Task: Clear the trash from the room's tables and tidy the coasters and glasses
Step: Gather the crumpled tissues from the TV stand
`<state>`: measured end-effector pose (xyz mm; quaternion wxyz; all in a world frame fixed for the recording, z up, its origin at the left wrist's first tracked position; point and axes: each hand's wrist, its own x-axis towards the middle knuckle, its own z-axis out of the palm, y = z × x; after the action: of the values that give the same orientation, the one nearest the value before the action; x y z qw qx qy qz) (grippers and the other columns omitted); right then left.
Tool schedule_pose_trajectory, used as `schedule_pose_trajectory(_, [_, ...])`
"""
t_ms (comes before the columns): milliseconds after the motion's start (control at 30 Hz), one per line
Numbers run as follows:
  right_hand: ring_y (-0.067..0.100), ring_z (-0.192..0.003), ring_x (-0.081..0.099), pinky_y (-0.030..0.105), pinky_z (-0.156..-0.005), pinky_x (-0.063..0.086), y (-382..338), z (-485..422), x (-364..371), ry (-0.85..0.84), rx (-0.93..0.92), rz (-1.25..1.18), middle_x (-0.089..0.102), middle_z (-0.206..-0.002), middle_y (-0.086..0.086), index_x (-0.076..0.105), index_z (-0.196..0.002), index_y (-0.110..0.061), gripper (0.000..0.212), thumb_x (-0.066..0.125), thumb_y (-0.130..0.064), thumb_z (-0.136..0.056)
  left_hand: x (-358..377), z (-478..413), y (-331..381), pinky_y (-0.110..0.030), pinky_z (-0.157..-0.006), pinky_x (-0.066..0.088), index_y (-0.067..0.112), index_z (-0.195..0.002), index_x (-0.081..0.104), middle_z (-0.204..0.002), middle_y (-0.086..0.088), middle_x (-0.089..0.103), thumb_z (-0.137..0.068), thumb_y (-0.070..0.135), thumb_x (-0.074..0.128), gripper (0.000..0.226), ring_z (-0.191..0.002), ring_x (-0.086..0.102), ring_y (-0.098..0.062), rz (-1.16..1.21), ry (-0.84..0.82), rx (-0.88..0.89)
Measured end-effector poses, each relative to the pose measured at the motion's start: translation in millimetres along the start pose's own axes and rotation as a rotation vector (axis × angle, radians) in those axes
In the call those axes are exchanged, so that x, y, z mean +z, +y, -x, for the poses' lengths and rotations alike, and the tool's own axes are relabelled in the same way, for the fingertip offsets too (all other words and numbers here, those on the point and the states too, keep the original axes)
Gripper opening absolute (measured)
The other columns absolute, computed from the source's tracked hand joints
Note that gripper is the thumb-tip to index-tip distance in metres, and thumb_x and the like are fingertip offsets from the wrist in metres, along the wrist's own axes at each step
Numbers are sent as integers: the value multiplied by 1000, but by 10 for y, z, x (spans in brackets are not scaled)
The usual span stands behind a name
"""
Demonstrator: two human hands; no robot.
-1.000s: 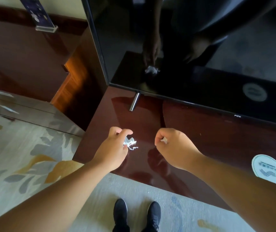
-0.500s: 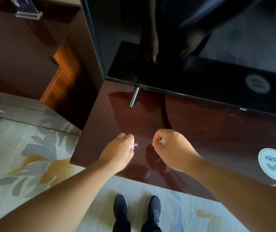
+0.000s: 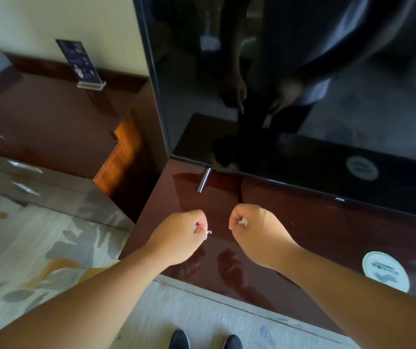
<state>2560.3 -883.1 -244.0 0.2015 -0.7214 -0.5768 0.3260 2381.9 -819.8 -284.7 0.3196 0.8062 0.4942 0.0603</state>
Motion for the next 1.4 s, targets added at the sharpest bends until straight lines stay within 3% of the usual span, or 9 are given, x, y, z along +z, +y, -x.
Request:
schedule_pose_trajectory(300, [5,-66,54,9,-49,36,72,653,-827,241,-19,41,56,-80,-12,57,-75,-26,20,47,-13,-87,-253,-9,935,-19,-44,31,32,-77,49,-66,31,59,-85,23,44,13,-59,56,0,-129,6,272])
schedule_pose_trajectory(400, [7,-65,56,10,-48,39,89,913,-981,352,30,61,58,-80,-11,56,-74,-28,22,47,-14,-88,-288,-20,1209,-23,-45,37,33,-78,50,-65,16,63,-84,26,44,11,-58,57,-4,-171,8,360])
schedule_pose_trajectory(567, [6,-76,52,18,-62,43,64,1395,-1107,527,113,111,53,-88,-12,57,-75,-27,17,49,-18,-88,-302,111,1602,-16,-43,27,33,-77,53,-65,31,59,-84,25,43,15,-57,53,6,-196,-48,523])
schedule_pose_trajectory(667, [5,-76,51,16,-59,38,90,1722,-1128,597,182,119,52,-88,-13,58,-76,-29,16,50,-21,-88,-241,195,1825,-20,-44,30,31,-76,54,-58,14,60,-85,23,43,16,-48,50,-5,-194,-68,618])
schedule_pose_trajectory(733, [4,-76,51,14,-58,35,124,1953,-1137,636,228,122,52,-87,-14,58,-76,-29,16,50,-21,-88,-180,278,2005,-21,-45,30,30,-75,55,-56,17,57,-85,22,42,18,-47,49,-5,-191,-89,676])
schedule_pose_trajectory(867, [6,-74,52,14,-58,38,208,2390,-1211,734,309,147,53,-86,-14,58,-75,-30,18,50,-21,-88,-13,479,2425,-21,-45,28,29,-75,54,-54,25,54,-85,19,42,19,-47,47,-5,-176,-139,807])
schedule_pose_trajectory(1100, [2,-73,51,11,-54,30,487,3257,-1424,875,410,178,54,-84,-15,54,-74,-33,20,47,-21,-88,457,901,3225,-23,-44,29,29,-75,55,-50,13,52,-82,18,41,19,-49,47,-7,-203,-202,929])
schedule_pose_trajectory(1267, [-2,-72,47,14,-56,28,913,4017,-1617,933,455,166,52,-81,-16,47,-66,-34,24,47,-23,-87,970,1306,3926,-25,-45,28,30,-74,54,-53,28,53,-78,17,39,21,-48,46,-5,-201,-227,988])
schedule_pose_trajectory(1400, [-3,-74,47,13,-58,29,1336,4665,-1807,971,485,141,51,-83,-15,48,-66,-34,23,46,-22,-85,1471,1744,4531,-27,-48,28,31,-75,55,-51,15,52,-78,17,39,22,-53,46,-6,-212,-282,1058])
